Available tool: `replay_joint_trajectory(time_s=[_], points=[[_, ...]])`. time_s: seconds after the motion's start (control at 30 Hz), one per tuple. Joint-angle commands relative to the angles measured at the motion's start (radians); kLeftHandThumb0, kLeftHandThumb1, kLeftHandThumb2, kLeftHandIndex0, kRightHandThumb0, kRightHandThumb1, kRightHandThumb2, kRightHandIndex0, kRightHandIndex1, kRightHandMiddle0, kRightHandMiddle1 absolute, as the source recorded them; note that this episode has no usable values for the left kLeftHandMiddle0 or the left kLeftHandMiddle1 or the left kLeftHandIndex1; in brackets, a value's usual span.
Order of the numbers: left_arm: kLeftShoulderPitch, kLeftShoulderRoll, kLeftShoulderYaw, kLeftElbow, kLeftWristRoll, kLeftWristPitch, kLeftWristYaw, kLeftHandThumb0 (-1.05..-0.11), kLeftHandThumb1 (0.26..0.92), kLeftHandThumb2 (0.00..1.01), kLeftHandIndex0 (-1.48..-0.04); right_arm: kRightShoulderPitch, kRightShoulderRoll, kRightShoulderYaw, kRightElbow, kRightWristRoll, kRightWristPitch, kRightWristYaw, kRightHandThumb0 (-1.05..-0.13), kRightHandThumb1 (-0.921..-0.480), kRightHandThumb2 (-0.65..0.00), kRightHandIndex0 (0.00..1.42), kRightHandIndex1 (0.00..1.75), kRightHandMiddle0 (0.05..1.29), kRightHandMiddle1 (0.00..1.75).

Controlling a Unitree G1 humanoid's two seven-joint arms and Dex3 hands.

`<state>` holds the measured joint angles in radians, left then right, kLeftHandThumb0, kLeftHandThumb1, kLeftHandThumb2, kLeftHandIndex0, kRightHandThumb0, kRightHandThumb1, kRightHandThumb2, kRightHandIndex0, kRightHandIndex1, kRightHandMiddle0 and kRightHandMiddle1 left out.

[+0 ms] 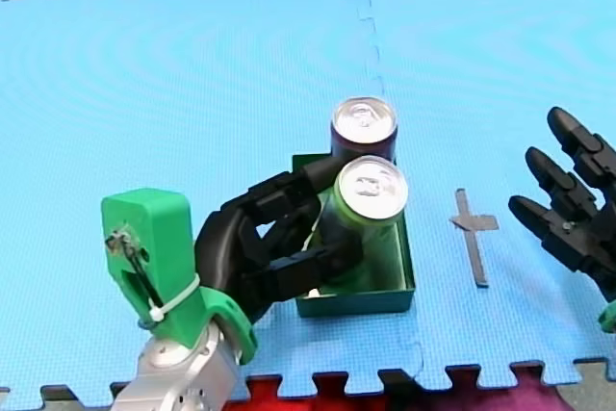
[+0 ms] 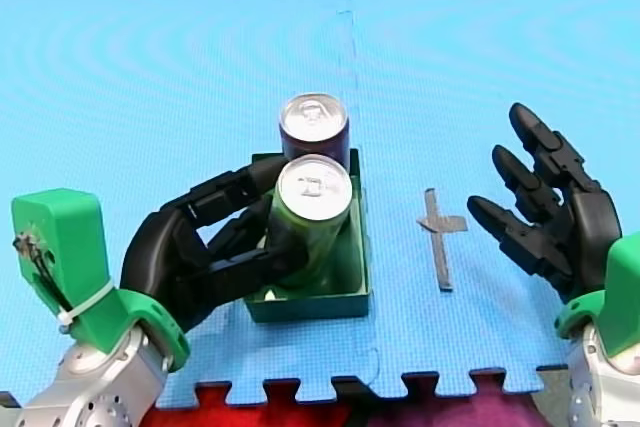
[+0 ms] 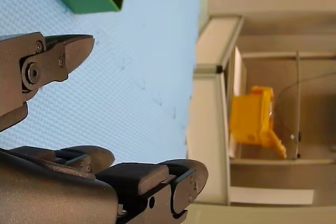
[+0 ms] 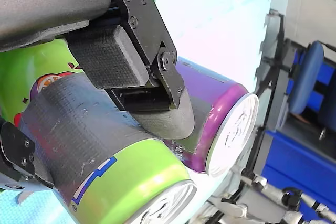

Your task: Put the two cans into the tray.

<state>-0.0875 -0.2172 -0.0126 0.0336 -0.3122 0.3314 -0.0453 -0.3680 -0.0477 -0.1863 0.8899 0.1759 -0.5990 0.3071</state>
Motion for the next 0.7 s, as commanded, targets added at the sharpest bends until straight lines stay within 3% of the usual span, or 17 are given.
replay_joint_trajectory(time_s=[0.0,0.3,0.67], points=[[0.004,-0.008,-0.002,0.004,0.008,0.0,0.01,-0.539,0.872,0.0,-1.34,-0.001,-0.005,-0.003,0.0,0.004,-0.002,0.002,-0.938,-0.919,0.0,0.42,0.0,0.37,0.0],[0.001,-0.05,0.031,0.019,-0.067,0.073,0.071,-0.543,0.874,0.0,-1.33,0.001,-0.007,-0.006,-0.007,0.008,0.002,0.006,-0.941,-0.919,0.0,0.42,0.0,0.37,0.0],[0.0,-0.083,0.064,0.068,-0.165,0.012,0.092,-0.524,0.864,0.0,-1.37,0.003,-0.012,-0.008,-0.014,0.01,0.011,0.013,-0.94,-0.918,0.0,0.42,0.0,0.37,0.0]])
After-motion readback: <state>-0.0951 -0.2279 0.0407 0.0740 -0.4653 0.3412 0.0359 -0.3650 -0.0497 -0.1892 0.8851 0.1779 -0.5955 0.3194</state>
